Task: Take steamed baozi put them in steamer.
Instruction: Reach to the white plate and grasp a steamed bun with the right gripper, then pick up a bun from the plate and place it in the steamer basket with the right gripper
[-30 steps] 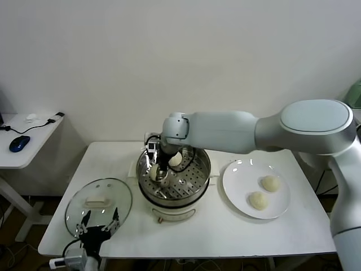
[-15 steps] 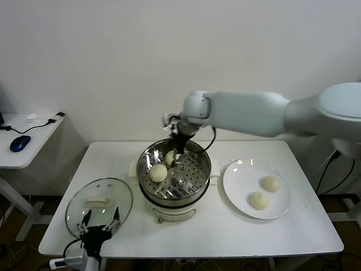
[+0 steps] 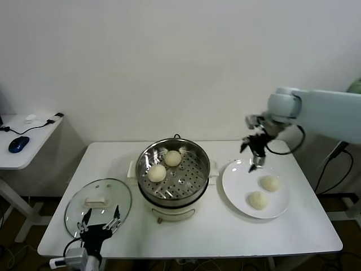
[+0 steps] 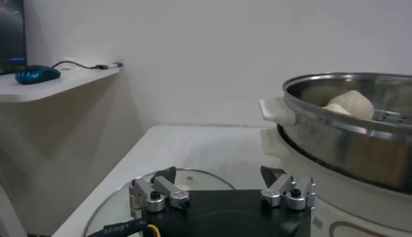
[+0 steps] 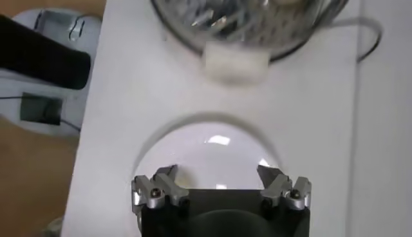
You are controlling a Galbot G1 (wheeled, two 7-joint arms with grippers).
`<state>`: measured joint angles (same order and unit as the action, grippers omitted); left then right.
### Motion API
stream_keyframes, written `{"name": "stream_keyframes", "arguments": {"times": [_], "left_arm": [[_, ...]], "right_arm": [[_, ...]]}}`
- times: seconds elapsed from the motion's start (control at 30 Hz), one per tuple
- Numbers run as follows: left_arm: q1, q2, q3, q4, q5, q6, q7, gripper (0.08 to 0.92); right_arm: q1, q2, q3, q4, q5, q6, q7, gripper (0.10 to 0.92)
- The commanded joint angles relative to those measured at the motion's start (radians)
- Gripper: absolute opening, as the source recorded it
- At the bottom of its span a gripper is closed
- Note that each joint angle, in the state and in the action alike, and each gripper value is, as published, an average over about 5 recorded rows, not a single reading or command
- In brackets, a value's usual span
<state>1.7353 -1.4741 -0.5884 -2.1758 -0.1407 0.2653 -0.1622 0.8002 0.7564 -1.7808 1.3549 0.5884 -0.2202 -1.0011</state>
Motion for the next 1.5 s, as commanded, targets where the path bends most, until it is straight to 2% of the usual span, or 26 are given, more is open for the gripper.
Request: {"name": "stream_keyframes", "arguments": {"times": [0.03,0.37,0.83,0.93,1.1,1.2,1.33,1.5], "left_arm": [[0.000,-0.005,0.001,-0.001,0.001,0.000,0.000,0.823],[0.006,-0.004,0.000,0.010,0.000,-0.007,-0.001,0.823],[0.016,0.004,-0.006,0.017,-0.002,-0.018,-0.011,0.823],[0.016,0.005,-0.007,0.016,-0.003,-0.017,-0.011,0.823],[0.016,0.006,-0.005,0.013,-0.003,-0.017,-0.011,0.823],[0.016,0.005,-0.002,0.012,-0.003,-0.017,-0.011,0.823],[0.020,0.005,0.002,0.008,-0.004,-0.017,-0.012,0.823],[0.021,0.004,0.005,-0.003,-0.003,-0.014,-0.012,0.823]], "right_arm": [[-0.337,-0.152,0.179,-0.014,-0.188,-0.042,0.050,0.823],[-0.505,-0.070,0.340,-0.140,-0.264,-0.079,0.107,0.823],[-0.504,-0.012,0.345,-0.156,-0.248,-0.101,0.113,0.819],[-0.475,-0.013,0.326,-0.145,-0.239,-0.103,0.099,0.782],[-0.414,-0.027,0.286,-0.111,-0.224,-0.101,0.074,0.669],[-0.360,-0.029,0.269,-0.100,-0.214,-0.098,0.069,0.635],[-0.201,0.003,0.223,-0.083,-0.158,-0.072,0.035,0.621],[0.124,0.133,0.073,-0.055,-0.044,0.042,-0.056,0.619]]}}
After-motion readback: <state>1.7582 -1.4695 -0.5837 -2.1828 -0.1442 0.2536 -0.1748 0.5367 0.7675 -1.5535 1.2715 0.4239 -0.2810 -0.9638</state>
